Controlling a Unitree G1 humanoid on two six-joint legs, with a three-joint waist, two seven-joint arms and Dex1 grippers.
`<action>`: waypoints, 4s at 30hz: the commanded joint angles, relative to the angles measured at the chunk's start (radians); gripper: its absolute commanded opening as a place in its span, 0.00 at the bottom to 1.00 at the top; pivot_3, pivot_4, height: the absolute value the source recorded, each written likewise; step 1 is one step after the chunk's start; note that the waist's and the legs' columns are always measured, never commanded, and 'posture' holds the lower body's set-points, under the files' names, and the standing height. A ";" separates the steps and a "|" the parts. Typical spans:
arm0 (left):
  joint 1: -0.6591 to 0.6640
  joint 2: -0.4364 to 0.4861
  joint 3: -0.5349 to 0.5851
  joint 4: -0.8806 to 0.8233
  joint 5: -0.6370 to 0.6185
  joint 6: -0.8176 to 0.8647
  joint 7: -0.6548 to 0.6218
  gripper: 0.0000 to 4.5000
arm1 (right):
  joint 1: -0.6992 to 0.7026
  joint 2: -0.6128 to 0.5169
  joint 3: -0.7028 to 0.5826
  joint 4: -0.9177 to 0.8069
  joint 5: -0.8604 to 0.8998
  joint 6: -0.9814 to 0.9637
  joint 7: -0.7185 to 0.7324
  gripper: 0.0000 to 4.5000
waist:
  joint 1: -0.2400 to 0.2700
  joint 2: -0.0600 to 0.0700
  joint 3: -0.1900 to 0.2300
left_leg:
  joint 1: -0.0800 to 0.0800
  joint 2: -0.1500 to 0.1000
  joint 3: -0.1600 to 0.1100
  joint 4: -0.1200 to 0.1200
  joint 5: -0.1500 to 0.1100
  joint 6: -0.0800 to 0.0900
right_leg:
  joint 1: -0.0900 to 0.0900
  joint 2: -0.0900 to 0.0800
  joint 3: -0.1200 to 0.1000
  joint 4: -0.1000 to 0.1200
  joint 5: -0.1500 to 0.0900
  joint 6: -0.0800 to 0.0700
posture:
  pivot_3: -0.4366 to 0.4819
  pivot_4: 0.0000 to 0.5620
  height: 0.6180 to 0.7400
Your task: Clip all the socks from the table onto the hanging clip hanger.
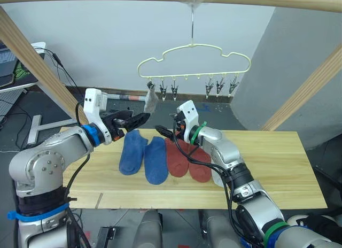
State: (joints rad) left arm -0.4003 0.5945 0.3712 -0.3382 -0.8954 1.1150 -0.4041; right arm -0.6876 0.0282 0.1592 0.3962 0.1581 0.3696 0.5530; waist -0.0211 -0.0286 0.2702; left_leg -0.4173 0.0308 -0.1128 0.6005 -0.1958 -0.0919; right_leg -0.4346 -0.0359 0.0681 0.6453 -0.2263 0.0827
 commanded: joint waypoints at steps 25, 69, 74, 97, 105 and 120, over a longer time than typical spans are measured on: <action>-0.010 -0.338 -0.418 0.109 0.653 -0.755 0.148 0.35 | 0.238 -0.483 -0.190 -0.796 0.376 0.295 0.209 1.00 | 0.009 0.001 0.001 | -0.003 -0.001 0.002 0.006 0.000 0.000 | -0.001 0.000 0.002 0.000 -0.002 0.006 | 0.50 0.46 1.00; -0.200 -0.493 -0.370 0.495 0.811 -1.042 0.252 0.60 | 0.161 -0.533 -0.202 -0.829 0.468 0.320 0.142 1.00 | -0.011 0.001 0.001 | -0.005 -0.001 0.002 0.008 0.000 0.000 | -0.001 0.000 0.002 0.000 -0.001 0.007 | 0.45 0.47 1.00; -0.205 -0.496 -0.370 0.500 0.811 -1.044 0.252 0.60 | 0.157 -0.535 -0.205 -0.832 0.472 0.324 0.142 1.00 | -0.011 0.001 0.001 | -0.005 -0.001 0.001 0.008 0.000 0.000 | -0.001 0.000 0.002 0.001 -0.001 0.007 | 0.45 0.47 1.00; -0.203 -0.498 -0.366 0.498 0.829 -1.057 0.249 0.60 | 0.150 -0.538 -0.203 -0.831 0.471 0.324 0.141 1.00 | -0.012 0.001 0.001 | -0.004 -0.001 0.002 0.009 0.000 0.000 | 0.000 0.000 0.002 0.001 0.002 0.004 | 0.44 0.45 1.00; -0.231 -0.491 -0.362 0.539 0.847 -1.078 0.254 0.60 | 0.152 -0.540 -0.205 -0.838 0.473 0.328 0.138 1.00 | -0.012 0.001 0.001 | -0.004 -0.001 0.002 0.009 0.000 0.000 | 0.000 0.000 0.002 0.001 0.002 0.003 | 0.44 0.46 1.00; -0.283 -0.487 -0.359 0.630 0.869 -1.144 0.286 0.60 | 0.151 -0.546 -0.208 -0.836 0.476 0.332 0.136 1.00 | -0.012 0.001 0.001 | -0.004 -0.001 0.002 0.009 0.000 0.000 | 0.000 0.000 0.002 0.001 0.002 0.003 | 0.43 0.47 1.00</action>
State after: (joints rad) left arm -0.6658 0.1100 0.0089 0.3080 -0.0345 0.0044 -0.1224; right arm -0.5234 -0.5064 -0.0250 -0.4080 0.6143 0.7064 0.6898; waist -0.0335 -0.0279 0.2709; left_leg -0.4217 0.0295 -0.1113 0.6095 -0.1958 -0.0915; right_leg -0.4350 -0.0362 0.0701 0.6464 -0.2242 0.0862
